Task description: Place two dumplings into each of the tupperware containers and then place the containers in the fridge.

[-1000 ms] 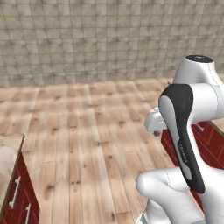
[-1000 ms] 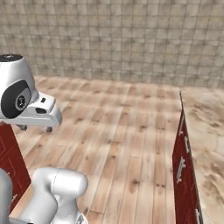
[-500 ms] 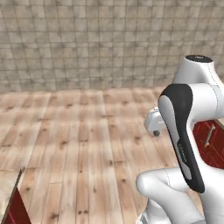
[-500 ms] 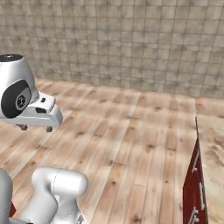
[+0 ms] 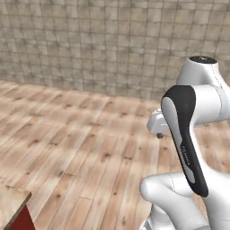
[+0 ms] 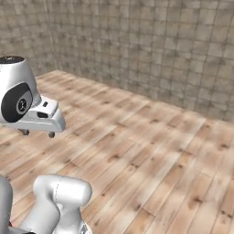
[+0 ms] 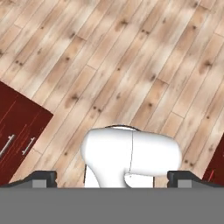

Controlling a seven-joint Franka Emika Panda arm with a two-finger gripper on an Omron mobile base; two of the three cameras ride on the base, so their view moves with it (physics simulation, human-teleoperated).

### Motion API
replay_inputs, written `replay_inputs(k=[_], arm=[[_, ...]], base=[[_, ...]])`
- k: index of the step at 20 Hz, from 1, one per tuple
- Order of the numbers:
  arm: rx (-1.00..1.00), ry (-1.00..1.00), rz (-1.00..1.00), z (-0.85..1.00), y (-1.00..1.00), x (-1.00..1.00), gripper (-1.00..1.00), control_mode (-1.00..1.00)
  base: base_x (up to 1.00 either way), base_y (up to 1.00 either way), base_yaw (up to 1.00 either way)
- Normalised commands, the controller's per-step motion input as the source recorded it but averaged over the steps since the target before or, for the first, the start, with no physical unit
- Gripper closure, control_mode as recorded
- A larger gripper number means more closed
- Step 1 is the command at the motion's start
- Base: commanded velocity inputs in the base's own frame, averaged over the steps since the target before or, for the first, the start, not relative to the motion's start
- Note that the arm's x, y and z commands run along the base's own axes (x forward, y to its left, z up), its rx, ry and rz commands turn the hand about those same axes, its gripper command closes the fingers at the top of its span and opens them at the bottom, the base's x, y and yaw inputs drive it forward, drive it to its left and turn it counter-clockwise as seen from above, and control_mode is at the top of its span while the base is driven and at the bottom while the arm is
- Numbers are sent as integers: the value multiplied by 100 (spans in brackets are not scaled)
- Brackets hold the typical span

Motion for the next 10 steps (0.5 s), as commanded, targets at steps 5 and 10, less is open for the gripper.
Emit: replay_inputs(k=[5,10], arm=[[0,0,0,0,0,0,-100,100],[0,0,0,0,0,0,-100,100]], base=[[100,-25,73],[100,-27,70]])
